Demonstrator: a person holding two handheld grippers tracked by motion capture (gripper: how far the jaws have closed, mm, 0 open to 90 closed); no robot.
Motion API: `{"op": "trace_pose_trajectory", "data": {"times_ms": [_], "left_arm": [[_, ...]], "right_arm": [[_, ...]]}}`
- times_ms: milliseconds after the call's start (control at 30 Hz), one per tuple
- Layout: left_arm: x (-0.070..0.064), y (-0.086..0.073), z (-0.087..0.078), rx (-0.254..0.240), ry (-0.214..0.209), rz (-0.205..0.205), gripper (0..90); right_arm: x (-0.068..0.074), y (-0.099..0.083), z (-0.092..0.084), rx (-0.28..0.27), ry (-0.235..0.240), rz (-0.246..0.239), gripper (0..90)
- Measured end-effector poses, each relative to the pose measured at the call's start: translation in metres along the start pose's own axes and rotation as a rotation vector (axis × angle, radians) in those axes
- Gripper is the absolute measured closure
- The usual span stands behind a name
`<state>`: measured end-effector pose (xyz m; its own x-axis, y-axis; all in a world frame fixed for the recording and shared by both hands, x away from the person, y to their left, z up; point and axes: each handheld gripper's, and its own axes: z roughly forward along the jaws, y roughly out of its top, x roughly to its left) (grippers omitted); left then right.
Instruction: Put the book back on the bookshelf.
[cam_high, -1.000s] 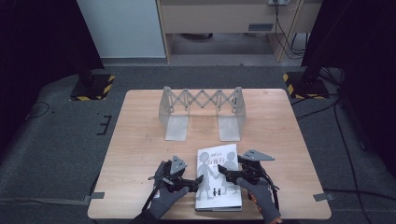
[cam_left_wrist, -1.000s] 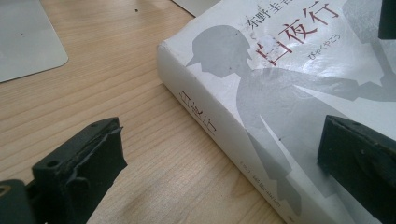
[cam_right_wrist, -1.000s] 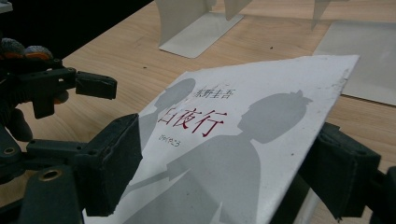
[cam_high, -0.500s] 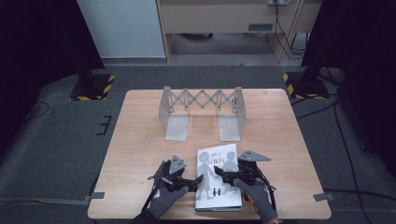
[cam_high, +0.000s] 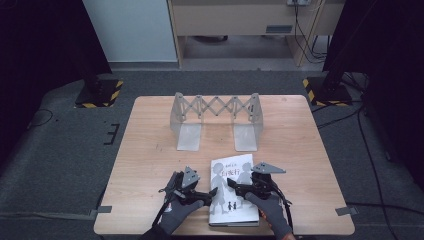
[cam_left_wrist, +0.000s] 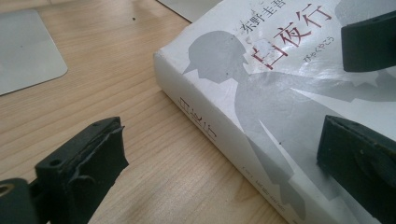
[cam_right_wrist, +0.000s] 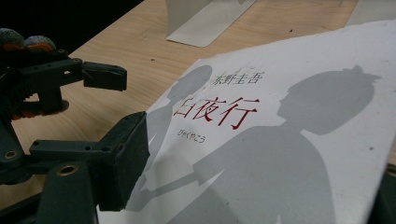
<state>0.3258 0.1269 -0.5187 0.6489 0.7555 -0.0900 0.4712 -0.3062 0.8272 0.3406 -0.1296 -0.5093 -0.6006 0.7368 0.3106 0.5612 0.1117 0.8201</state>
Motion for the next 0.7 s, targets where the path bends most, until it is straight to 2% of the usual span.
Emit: {"op": "trace_pose_trajectory", "data": {"times_ms": [233,267,567,700], "left_arm": [[-0.0004,-0.0001,-0.0023,-0.006,-0.015,-0.002,5.8],[0.0002,-0.0001,-0.0024,-0.006,-0.024,-0.012,6.4],[0.0002,0.0003,-0.0023,-0.007,-0.041,-0.021,11.8],[0.0003,-0.0001,-0.0021,-0.007,-0.044,-0.025,11.9]], "right_arm": [[0.004,0.006,-0.0042,-0.033,0.009,-0.003,28.8],[0.0053,0.0071,-0.0046,-0.041,0.01,0.003,29.7],[0.0016,0.0045,-0.0045,-0.038,0.031,0.045,32.5],[0.0006,0.0044,-0.0044,-0.02,0.033,0.054,32.3]]}}
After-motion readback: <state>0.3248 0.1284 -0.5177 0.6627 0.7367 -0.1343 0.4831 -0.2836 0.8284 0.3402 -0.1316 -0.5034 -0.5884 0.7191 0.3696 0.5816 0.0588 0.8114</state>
